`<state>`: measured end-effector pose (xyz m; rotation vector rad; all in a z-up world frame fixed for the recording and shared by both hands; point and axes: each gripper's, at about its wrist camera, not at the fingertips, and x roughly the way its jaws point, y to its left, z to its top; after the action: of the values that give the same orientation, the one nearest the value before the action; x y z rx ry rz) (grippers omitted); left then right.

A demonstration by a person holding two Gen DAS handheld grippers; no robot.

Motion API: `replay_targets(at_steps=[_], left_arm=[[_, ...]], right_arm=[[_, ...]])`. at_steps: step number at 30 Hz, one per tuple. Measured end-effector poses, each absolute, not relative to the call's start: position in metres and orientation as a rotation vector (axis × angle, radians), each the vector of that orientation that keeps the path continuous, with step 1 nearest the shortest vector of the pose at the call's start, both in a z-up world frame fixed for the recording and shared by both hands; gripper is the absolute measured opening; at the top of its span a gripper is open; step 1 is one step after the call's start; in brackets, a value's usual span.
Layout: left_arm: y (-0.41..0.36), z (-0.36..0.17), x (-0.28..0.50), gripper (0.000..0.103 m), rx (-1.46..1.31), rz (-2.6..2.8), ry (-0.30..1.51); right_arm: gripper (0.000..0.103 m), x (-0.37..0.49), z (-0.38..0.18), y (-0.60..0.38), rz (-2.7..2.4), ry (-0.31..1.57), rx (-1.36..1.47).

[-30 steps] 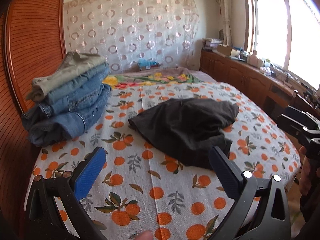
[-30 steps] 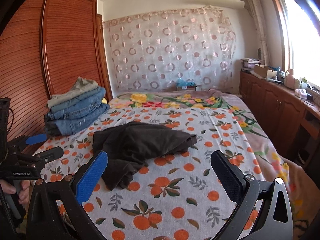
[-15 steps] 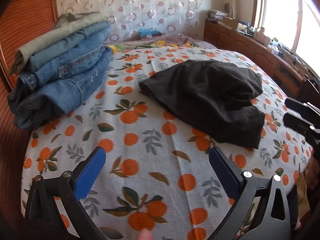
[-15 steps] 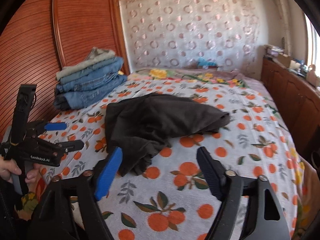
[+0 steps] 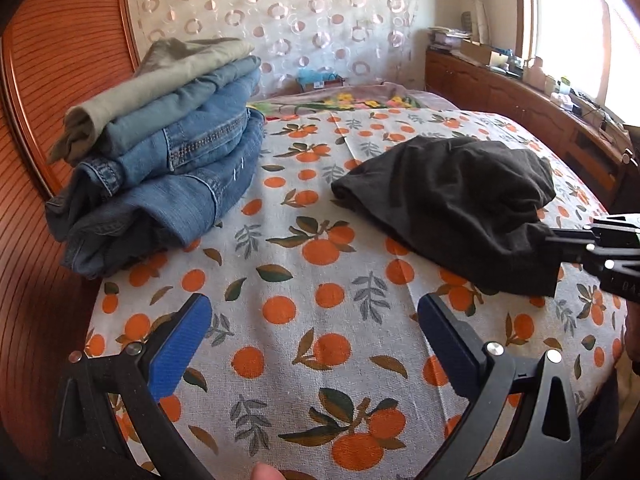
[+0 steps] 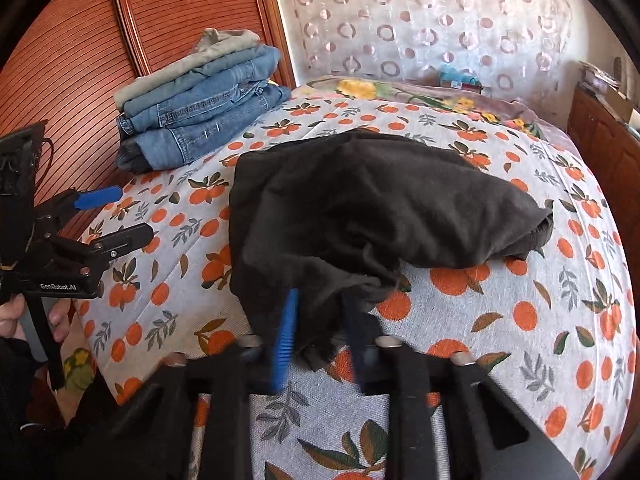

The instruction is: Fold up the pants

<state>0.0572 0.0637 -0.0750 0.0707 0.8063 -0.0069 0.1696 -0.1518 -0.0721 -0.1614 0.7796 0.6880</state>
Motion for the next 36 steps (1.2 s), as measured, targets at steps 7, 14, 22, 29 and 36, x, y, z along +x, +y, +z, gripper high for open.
replay_targets(at_steps=[7, 14, 22, 29, 36], left_arm=[[0.06, -0.071, 0.062, 0.103, 0.049, -0.075, 0.805], [0.055, -0.067, 0.067, 0.103, -0.034, -0.17, 0.788], [0.037, -0.069, 0.074, 0.096, -0.046, -0.237, 0.8], [0.017, -0.076, 0.075, 0.094, -0.016, -0.271, 0.818], [0.014, -0.077, 0.069, 0.094, -0.005, -0.276, 0.818]], right_arm=[[0.006, 0.151, -0.026, -0.19, 0.699, 0.664, -0.113], [0.006, 0.127, 0.009, -0.266, 0.551, 0.551, -0.053], [0.006, 0.112, -0.023, -0.319, 0.375, 0.65, -0.074], [0.026, 0.089, -0.02, -0.305, 0.382, 0.613, -0.051], [0.031, 0.078, -0.017, -0.261, 0.539, 0.591, -0.099]])
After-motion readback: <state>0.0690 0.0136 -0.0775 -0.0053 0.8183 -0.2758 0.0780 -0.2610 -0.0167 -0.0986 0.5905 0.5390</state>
